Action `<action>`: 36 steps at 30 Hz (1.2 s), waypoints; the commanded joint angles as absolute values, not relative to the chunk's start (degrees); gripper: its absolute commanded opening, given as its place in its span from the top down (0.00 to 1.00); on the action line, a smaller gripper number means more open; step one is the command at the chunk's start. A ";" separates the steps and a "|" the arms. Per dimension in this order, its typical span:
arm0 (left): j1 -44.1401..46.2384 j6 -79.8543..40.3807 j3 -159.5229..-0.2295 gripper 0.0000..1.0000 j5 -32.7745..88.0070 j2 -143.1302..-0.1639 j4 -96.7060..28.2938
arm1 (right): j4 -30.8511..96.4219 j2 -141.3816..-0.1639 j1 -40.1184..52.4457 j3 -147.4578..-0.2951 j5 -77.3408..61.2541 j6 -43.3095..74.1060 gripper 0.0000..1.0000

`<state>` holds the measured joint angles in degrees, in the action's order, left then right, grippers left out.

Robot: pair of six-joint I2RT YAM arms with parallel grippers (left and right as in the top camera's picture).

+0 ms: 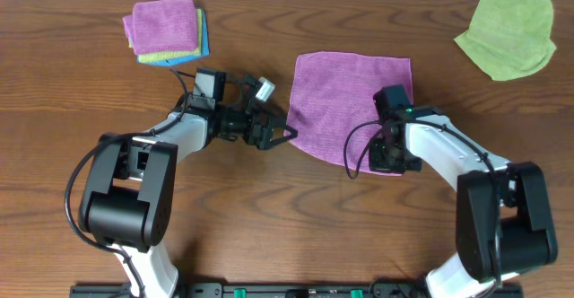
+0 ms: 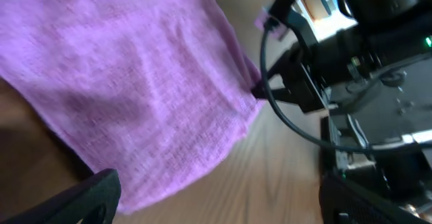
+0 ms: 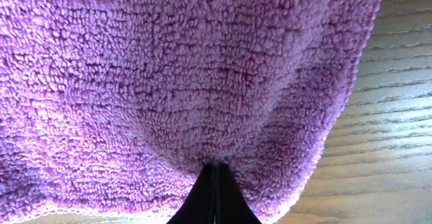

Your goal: Fold the cloth

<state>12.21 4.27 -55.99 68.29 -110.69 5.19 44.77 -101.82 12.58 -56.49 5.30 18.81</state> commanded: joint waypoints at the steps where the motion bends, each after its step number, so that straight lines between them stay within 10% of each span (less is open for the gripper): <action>1: 12.05 -0.54 -56.31 0.05 66.74 -113.32 7.55 | 44.07 -101.36 13.26 -55.46 4.49 17.89 0.99; 36: 19.86 -14.74 -58.35 0.05 78.11 -119.90 15.90 | 42.87 -101.36 13.26 -55.46 4.73 16.62 0.99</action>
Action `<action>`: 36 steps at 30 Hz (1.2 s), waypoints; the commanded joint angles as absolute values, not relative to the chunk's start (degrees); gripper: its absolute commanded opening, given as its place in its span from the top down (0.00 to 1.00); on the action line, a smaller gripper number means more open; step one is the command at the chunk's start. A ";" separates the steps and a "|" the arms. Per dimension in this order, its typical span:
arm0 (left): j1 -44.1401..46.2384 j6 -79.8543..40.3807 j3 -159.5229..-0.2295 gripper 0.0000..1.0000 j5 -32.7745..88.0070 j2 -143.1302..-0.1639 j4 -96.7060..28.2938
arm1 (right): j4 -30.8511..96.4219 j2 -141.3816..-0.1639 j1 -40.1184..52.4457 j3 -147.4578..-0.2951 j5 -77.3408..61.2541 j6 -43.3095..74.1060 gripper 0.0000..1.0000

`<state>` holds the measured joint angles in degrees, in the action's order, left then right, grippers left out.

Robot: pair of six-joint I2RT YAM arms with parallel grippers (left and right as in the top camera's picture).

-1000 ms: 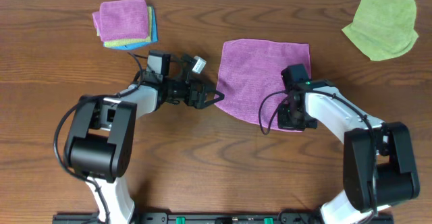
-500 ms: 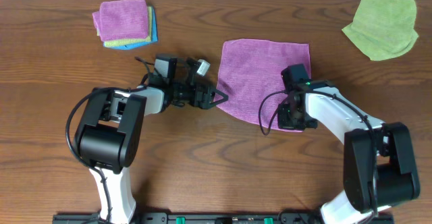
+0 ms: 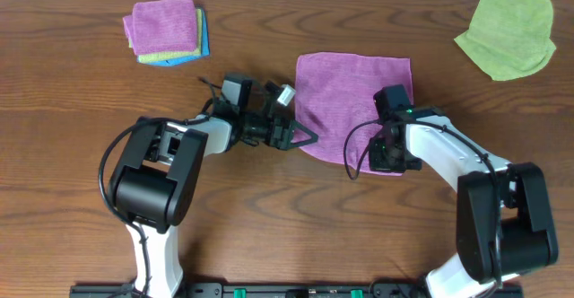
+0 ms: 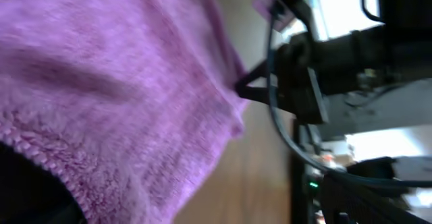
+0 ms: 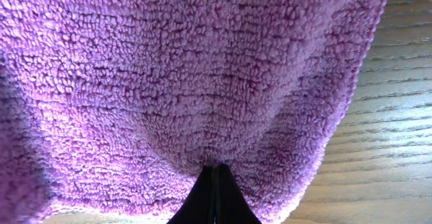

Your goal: Fold the cloth

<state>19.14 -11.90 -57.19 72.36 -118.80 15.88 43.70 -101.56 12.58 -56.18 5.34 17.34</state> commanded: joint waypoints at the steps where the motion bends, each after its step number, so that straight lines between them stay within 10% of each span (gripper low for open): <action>1: 20.12 -15.09 -58.35 0.05 79.42 -119.90 15.92 | 42.83 -101.36 13.26 -55.46 4.73 16.64 0.99; 36: 9.23 -9.17 -58.33 0.05 83.57 -111.63 3.86 | 42.06 -101.36 13.15 -55.46 7.51 16.64 0.99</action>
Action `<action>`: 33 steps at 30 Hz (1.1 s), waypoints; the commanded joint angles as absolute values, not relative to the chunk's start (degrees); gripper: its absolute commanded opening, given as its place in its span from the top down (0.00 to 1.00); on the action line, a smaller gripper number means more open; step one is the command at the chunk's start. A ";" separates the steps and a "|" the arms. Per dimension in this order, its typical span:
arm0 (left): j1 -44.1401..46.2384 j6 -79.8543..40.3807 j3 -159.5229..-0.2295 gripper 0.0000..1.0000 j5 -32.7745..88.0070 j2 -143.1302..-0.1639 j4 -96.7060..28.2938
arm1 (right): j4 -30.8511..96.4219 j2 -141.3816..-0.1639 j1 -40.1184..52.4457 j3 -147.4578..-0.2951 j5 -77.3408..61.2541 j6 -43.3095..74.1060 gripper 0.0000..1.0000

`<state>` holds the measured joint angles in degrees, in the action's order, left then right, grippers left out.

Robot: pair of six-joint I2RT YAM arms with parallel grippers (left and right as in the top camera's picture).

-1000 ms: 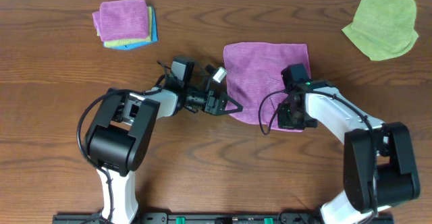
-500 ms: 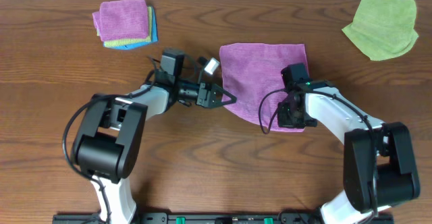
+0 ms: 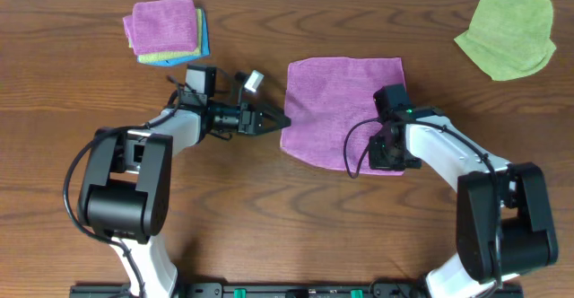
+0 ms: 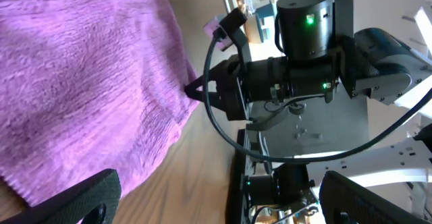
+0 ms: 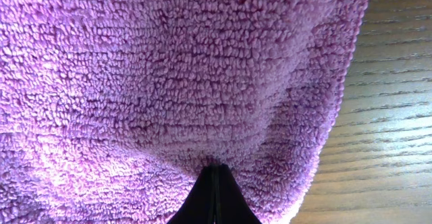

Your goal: Fold the cloth

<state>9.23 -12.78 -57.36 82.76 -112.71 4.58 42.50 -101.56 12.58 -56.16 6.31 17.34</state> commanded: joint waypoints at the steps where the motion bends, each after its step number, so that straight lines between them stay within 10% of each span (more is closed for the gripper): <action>1: 9.32 -8.99 -58.35 0.05 83.02 -111.63 3.57 | 42.02 -101.36 13.15 -55.46 7.51 16.64 0.99; 17: 9.30 -7.25 -58.35 0.05 76.03 -111.63 3.68 | 42.65 -101.34 13.15 -58.26 7.51 16.67 0.99; 25: 9.08 -7.53 -58.35 0.05 76.47 -111.63 6.96 | 54.46 -100.38 13.15 -72.31 9.19 16.69 0.33; 33: 11.35 -9.23 -58.35 0.05 76.03 -111.63 7.51 | 62.19 -89.45 12.75 -80.18 12.14 16.67 0.21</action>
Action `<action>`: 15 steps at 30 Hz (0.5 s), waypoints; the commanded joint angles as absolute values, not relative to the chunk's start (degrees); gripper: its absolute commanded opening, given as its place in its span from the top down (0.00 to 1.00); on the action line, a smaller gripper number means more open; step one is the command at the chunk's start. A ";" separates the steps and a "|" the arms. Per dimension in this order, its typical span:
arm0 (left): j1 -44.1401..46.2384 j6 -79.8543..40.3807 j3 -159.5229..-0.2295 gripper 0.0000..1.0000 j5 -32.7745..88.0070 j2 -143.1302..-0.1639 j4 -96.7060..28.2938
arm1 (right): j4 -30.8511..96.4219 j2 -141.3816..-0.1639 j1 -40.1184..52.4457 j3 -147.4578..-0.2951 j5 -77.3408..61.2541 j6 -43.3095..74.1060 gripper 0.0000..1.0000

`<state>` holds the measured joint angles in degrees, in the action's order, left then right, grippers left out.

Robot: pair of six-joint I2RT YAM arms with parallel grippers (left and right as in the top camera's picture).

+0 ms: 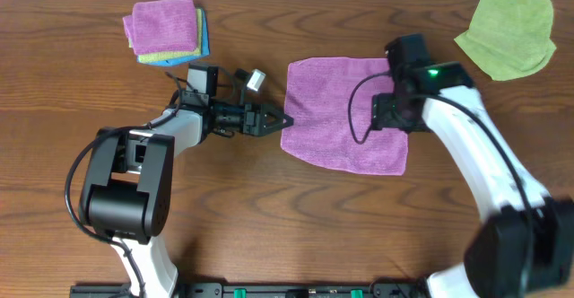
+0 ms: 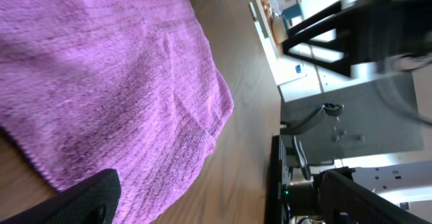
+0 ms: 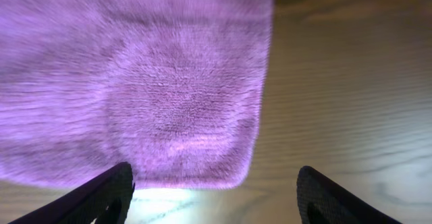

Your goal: Fold the cloth

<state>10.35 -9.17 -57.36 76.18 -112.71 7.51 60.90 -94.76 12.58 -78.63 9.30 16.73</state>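
The purple cloth (image 1: 345, 114) lies flat and unfolded on the wooden table; it fills the left wrist view (image 2: 101, 82) and the top of the right wrist view (image 3: 135, 82). My left gripper (image 1: 280, 120) lies low at the cloth's left edge, open, with nothing between its fingers (image 2: 219, 200). Raised over the cloth's right side, my right gripper (image 1: 393, 117) is open too and holds nothing (image 3: 216, 187); the cloth's near right corner shows below it.
A stack of folded cloths (image 1: 166, 30), purple on top, sits at the far left. A crumpled green cloth (image 1: 507, 33) lies at the far right corner. Bare wood (image 1: 269, 208) runs along the near side of the table.
My right gripper was shut on the cloth near its near right corner; now it is open, lifted off and farther back. The cloth lies flat. The left arm has not moved.
At first my right gripper pinched the cloth's near right part and the left stood open by its left edge. Then the left reached in at the near left corner. Later it was back and the cloth lay slightly further left. Now the right has let go.
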 commanded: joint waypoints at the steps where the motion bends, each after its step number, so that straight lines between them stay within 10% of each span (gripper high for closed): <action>1: 11.73 -9.26 -58.35 0.05 76.03 -111.63 7.44 | 63.29 -87.53 12.58 -80.18 12.99 16.67 0.21; 15: 9.21 -22.85 -58.35 0.05 76.05 -111.63 7.57 | 68.47 -63.33 9.19 -66.70 17.28 16.69 0.30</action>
<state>10.96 -19.44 -57.36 76.05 -112.71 7.70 69.45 -66.65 10.57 -71.07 16.43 16.73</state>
